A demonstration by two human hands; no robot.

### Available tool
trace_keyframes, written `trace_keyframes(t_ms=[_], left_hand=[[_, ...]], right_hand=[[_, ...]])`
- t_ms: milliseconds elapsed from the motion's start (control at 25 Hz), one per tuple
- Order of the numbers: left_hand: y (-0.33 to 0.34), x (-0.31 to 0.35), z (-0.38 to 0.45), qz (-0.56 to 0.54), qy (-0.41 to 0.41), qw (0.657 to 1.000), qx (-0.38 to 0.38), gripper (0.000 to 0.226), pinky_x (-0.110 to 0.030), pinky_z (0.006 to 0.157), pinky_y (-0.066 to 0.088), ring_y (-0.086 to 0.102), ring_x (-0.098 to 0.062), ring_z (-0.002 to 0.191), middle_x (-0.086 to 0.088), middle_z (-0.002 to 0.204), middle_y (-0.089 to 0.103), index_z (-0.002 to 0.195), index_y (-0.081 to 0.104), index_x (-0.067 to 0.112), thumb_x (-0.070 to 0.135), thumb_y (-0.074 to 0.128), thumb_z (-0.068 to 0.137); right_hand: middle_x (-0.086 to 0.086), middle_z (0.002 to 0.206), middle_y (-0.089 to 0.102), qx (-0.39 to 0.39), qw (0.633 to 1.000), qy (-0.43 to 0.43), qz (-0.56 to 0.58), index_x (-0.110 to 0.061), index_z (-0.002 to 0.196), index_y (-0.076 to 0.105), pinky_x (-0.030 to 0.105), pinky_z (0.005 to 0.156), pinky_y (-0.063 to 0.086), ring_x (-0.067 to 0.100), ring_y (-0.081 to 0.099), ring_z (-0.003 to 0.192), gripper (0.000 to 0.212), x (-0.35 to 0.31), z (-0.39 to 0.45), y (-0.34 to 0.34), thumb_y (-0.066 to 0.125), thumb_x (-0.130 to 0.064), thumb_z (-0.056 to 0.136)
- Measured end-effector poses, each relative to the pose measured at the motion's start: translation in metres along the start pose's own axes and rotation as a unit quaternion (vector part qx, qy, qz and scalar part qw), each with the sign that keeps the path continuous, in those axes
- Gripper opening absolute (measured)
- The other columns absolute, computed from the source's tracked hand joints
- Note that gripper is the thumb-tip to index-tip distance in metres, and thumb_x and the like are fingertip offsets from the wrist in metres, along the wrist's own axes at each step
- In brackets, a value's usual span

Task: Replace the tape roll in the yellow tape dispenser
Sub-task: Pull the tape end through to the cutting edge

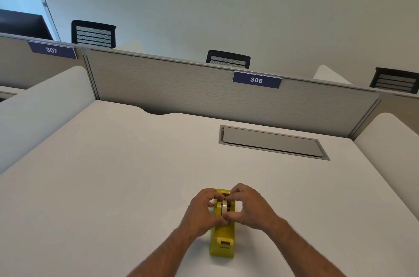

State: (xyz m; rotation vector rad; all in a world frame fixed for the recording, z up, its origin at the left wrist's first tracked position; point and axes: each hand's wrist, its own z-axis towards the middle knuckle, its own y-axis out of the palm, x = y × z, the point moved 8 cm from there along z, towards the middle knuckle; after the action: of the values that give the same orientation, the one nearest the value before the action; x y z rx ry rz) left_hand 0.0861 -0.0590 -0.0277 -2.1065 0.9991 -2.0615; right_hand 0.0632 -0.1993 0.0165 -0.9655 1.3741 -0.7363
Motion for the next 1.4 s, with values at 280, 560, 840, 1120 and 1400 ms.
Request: trace_keyframes(t_ms=[280,560,840,1120,1400], left_hand=[[-0.0009,0.0044,-0.0002,0.004,-0.012,1.000,0.000,0.059,-0.026,0.081,0.057,0.059,-0.014,0.104,0.017,0.126,0.051,0.101,0.064,0.041,0.030,0.093,0.051],[-0.0016,0.0035,-0.0014,0.009,-0.020,1.000,0.002,0.061,-0.023,0.079,0.055,0.059,-0.014,0.104,0.019,0.125,0.048,0.103,0.062,0.040,0.030,0.094,0.052],[-0.0018,0.0042,-0.0030,0.001,-0.024,1.000,0.001,0.060,-0.022,0.077,0.053,0.059,-0.014,0.106,0.019,0.126,0.048,0.101,0.060,0.043,0.029,0.094,0.054],[-0.0014,0.0044,-0.0028,-0.005,-0.011,1.000,0.001,0.063,-0.028,0.086,0.057,0.058,-0.014,0.107,0.015,0.131,0.050,0.108,0.065,0.038,0.027,0.094,0.053],[-0.0019,0.0061,-0.0025,0.004,-0.016,1.000,0.000,0.061,-0.027,0.082,0.057,0.059,-0.015,0.105,0.016,0.128,0.050,0.107,0.065,0.037,0.028,0.094,0.053]], right_hand=[[-0.015,0.096,0.057,0.002,1.000,0.002,0.014,-0.034,0.104,0.075,0.031,0.079,0.052,0.007,0.053,0.093,0.045,-0.0018,0.0005,-0.0014,0.061,-0.057,0.068],[-0.011,0.096,0.062,0.008,0.999,0.010,0.031,-0.035,0.103,0.076,0.032,0.080,0.052,0.008,0.055,0.092,0.023,0.0009,0.0042,-0.0030,0.062,-0.043,0.087],[-0.011,0.093,0.065,0.015,0.998,0.018,0.064,-0.034,0.096,0.077,0.034,0.079,0.054,0.008,0.059,0.089,0.017,0.0043,0.0056,-0.0065,0.068,-0.042,0.085],[-0.013,0.102,0.060,-0.003,1.000,0.017,0.024,-0.032,0.106,0.074,0.029,0.081,0.054,0.009,0.057,0.094,0.044,0.0025,0.0030,-0.0015,0.076,-0.054,0.068],[-0.016,0.098,0.055,0.006,1.000,0.004,0.001,-0.032,0.106,0.074,0.030,0.080,0.053,0.006,0.053,0.093,0.045,-0.0011,0.0007,-0.0016,0.071,-0.055,0.067]])
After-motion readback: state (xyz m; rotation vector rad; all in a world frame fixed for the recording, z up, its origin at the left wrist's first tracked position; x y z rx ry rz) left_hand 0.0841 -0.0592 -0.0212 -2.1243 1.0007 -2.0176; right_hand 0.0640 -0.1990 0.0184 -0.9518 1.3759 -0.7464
